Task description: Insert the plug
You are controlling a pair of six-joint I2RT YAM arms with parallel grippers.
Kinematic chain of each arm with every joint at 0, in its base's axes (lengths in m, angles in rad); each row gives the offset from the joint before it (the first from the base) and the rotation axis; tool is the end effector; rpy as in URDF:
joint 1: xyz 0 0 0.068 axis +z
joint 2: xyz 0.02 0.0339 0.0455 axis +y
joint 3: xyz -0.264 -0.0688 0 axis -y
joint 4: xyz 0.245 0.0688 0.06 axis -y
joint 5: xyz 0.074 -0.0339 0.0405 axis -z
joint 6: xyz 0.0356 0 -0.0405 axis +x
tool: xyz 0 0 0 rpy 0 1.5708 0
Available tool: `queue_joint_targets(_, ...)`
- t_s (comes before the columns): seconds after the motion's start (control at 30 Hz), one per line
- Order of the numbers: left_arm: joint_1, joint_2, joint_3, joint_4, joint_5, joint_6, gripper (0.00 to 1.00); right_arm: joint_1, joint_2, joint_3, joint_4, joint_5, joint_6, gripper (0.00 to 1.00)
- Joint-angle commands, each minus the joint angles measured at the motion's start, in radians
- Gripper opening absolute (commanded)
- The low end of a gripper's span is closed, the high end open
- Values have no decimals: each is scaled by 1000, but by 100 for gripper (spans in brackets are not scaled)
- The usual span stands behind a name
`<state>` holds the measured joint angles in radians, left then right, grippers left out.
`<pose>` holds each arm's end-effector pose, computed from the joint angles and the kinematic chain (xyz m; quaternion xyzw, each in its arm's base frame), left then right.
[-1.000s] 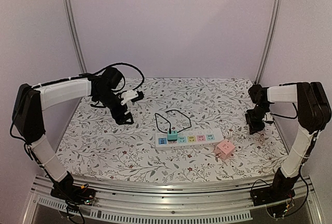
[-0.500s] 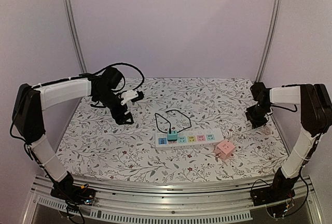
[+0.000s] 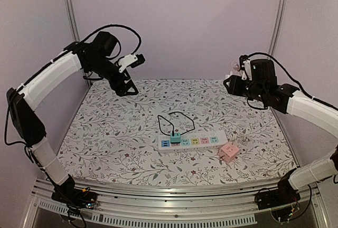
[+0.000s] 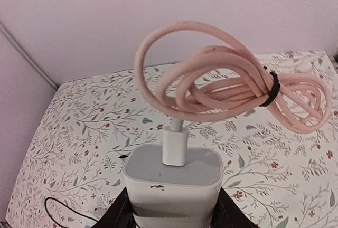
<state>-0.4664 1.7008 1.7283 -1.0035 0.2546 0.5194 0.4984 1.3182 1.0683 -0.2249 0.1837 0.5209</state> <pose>0.3160 -0.1691 0.3522 0.4815 0.8179 -0.1136 0.2938 0.2694 0.1392 0.3168 0.0573 0.8494 0.1848 0.4910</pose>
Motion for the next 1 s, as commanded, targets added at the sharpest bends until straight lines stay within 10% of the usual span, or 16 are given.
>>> queue_joint_targets(0.0, -3, 0, 234, -214, 121, -98, 99, 142, -60, -48, 274, -151, -422, 0)
queue_joint_targets(0.3, -287, 8, 451, -261, -48, -227, 99, 400, 79, 11, 453, -197, -761, 0)
queue_joint_targets(0.67, -379, 67, 436, -88, -130, -427, 98, 512, 223, 75, 681, -17, -679, 0)
queue_joint_targets(0.97, -378, 112, 408, -23, -186, -403, 56, 513, 267, 88, 732, -34, -590, 0)
